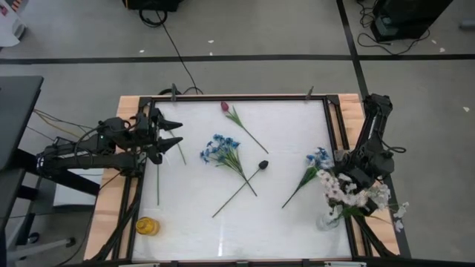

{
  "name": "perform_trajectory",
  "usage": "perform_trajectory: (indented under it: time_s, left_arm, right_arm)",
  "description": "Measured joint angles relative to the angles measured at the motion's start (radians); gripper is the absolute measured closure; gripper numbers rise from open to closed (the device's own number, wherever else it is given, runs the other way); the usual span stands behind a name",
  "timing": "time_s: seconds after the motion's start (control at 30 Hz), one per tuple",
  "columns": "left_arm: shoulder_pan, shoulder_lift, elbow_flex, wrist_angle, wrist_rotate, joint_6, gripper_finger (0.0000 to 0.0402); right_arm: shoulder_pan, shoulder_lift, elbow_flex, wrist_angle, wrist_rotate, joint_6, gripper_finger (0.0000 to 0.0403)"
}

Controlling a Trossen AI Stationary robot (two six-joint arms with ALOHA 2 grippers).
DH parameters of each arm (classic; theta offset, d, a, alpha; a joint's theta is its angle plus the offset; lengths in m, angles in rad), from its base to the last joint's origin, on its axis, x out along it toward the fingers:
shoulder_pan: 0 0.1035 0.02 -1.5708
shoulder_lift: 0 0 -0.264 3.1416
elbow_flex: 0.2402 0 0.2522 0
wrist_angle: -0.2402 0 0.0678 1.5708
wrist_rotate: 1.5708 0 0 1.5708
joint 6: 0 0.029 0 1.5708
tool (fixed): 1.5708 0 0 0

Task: Sort flowers into vase by color
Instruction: Put the white flowers into the transparent vase

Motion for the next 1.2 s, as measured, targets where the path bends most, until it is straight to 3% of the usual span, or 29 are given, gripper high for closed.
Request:
perform_trajectory:
  time_s: [0.2, 0.33, 0.73, 0.97, 1.2]
  left_arm:
    - [0.000, 0.000, 0.000, 0.000, 0.000, 0.000, 0.0141]
    - [0.000, 0.000, 0.000, 0.000, 0.000, 0.000, 0.0141]
    - [0.000, 0.000, 0.000, 0.000, 0.000, 0.000, 0.0141]
    - [0.000, 0.000, 0.000, 0.000, 0.000, 0.000, 0.0141]
    - [0.000, 0.000, 0.000, 0.000, 0.000, 0.000, 0.0141]
  right_arm:
    - [0.000, 0.000, 0.000, 0.006, -0.008, -0.008, 0.0296]
    - [0.000, 0.000, 0.000, 0.051, -0.109, -0.082, 0.0287]
    - [0.000, 0.000, 0.000, 0.054, -0.250, -0.150, 0.0360]
    - [-0.003, 0.000, 0.000, 0.066, -0.203, -0.211, 0.0383]
    - [-0.004, 0.000, 0.000, 0.068, -0.063, -0.319, 0.0382]
